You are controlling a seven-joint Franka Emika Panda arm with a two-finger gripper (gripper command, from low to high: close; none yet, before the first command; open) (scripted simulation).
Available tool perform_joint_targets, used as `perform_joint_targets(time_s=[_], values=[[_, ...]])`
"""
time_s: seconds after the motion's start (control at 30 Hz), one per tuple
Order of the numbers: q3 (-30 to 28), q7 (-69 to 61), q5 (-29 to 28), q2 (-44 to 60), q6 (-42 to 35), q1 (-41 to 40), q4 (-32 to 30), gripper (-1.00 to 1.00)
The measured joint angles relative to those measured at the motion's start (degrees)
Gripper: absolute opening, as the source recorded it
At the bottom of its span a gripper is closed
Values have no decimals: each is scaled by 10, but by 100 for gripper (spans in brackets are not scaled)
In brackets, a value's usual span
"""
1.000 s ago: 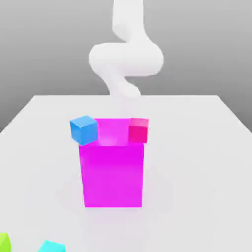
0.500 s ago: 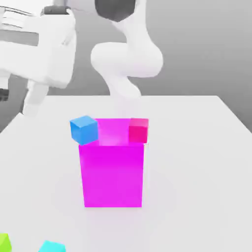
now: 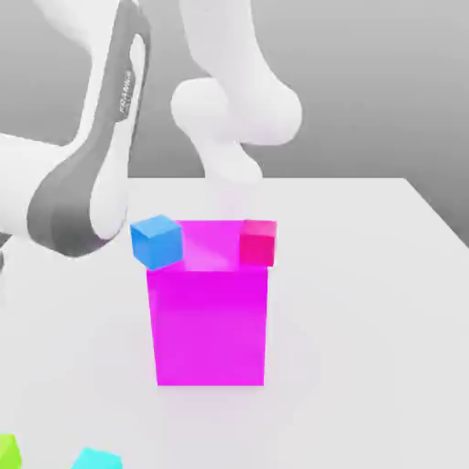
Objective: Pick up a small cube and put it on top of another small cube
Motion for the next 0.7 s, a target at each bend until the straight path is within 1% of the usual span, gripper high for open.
perform_joint_targets(time_s=[0.13,0.17,0.37,0.5,0.53,0.67,0.7], values=[[0,7,16,82,55,-7,17,0],[-1,8,16,96,65,-7,21,-100],[-1,8,17,103,72,-7,22,-100],[0,7,18,43,25,-8,9,-100],[2,14,18,22,12,-2,1,-100],[29,99,8,-64,-14,65,-59,-100],[32,114,4,-66,-7,76,-68,-100]])
